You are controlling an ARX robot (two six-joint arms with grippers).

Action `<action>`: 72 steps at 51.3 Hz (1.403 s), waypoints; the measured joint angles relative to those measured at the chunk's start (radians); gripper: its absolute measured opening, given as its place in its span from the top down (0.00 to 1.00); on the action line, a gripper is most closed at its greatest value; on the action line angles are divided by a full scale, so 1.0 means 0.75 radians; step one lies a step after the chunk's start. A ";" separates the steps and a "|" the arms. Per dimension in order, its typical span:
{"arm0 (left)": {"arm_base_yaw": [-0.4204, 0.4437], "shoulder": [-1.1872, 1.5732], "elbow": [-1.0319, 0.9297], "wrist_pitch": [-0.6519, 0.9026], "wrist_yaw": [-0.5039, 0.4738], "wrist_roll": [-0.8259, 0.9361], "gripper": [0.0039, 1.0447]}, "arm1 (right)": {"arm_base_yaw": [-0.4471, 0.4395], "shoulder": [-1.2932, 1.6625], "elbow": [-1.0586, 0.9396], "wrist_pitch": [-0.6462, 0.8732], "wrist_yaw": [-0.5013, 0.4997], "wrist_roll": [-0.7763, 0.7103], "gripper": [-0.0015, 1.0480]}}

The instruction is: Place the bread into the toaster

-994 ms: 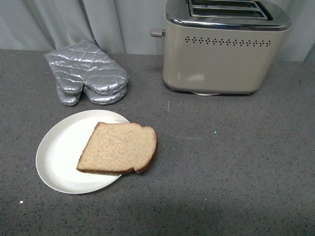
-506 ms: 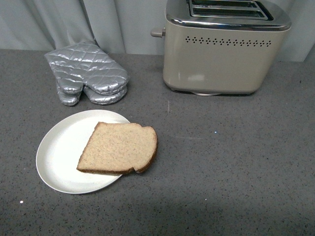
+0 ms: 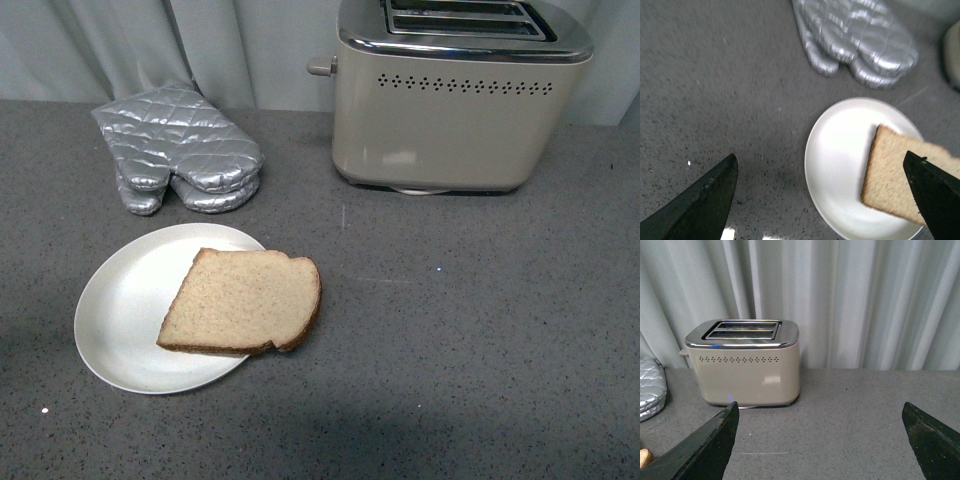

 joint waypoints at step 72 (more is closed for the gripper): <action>-0.071 0.790 0.493 -0.247 0.262 -0.064 0.97 | 0.000 0.000 0.000 0.000 0.000 0.000 0.09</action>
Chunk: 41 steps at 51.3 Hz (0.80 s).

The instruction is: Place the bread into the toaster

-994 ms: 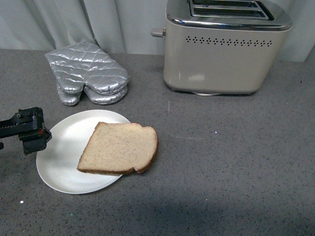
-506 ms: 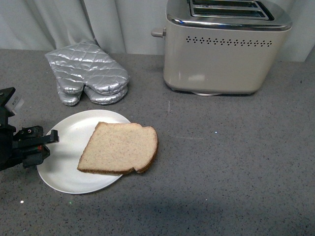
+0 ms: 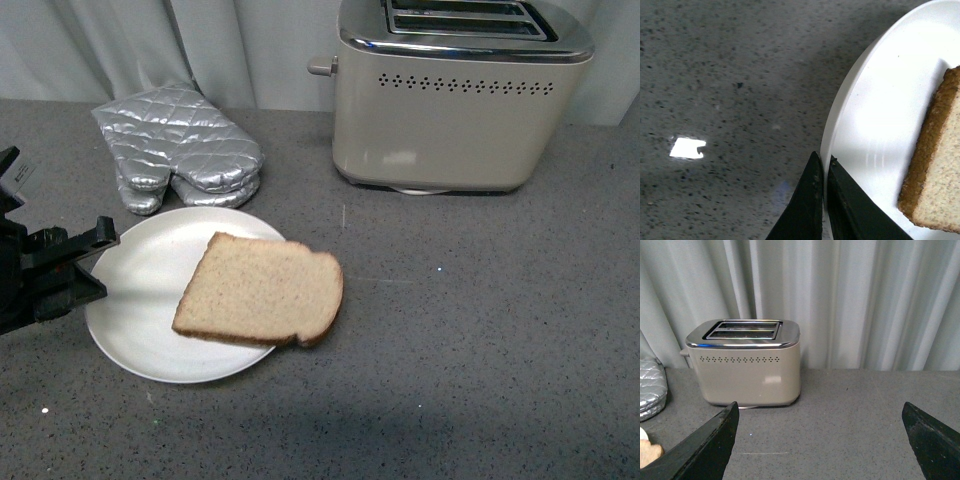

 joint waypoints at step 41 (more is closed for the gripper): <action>-0.658 0.454 0.639 -0.181 -0.057 -0.554 0.97 | 0.000 0.001 0.000 0.000 0.000 0.000 0.09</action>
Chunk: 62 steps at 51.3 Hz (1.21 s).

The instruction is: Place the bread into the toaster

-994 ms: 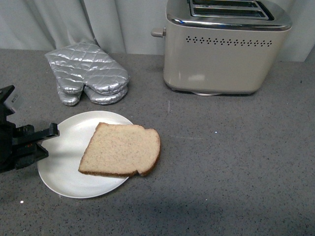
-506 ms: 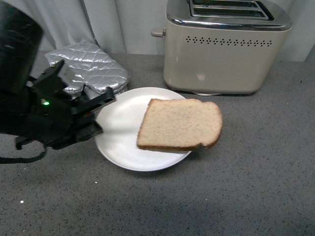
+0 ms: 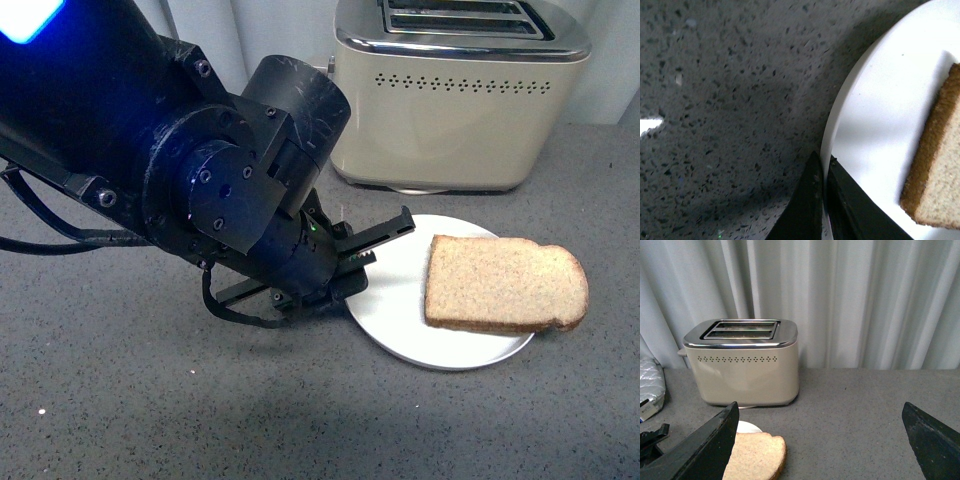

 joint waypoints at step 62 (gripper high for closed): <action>0.532 -1.579 -1.412 1.111 -0.368 0.979 0.97 | 0.000 -0.001 0.000 -0.001 -0.001 -0.001 0.09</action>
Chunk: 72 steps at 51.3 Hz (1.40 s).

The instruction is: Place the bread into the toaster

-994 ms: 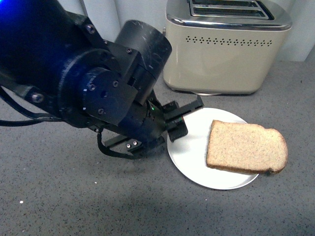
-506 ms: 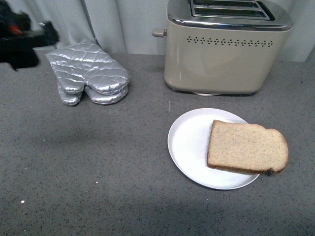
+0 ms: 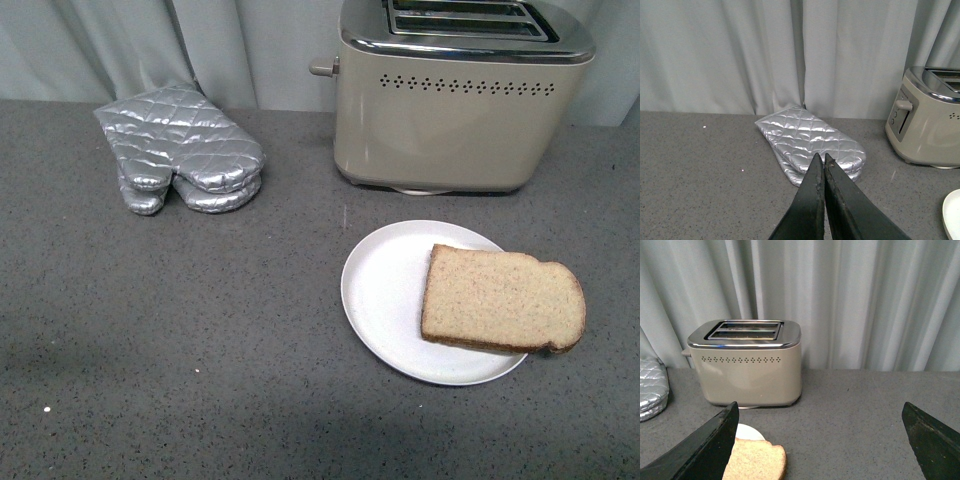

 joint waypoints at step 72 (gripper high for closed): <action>0.157 -1.084 -0.075 -0.962 0.157 0.004 0.97 | 0.000 0.000 0.000 0.000 0.001 0.000 0.09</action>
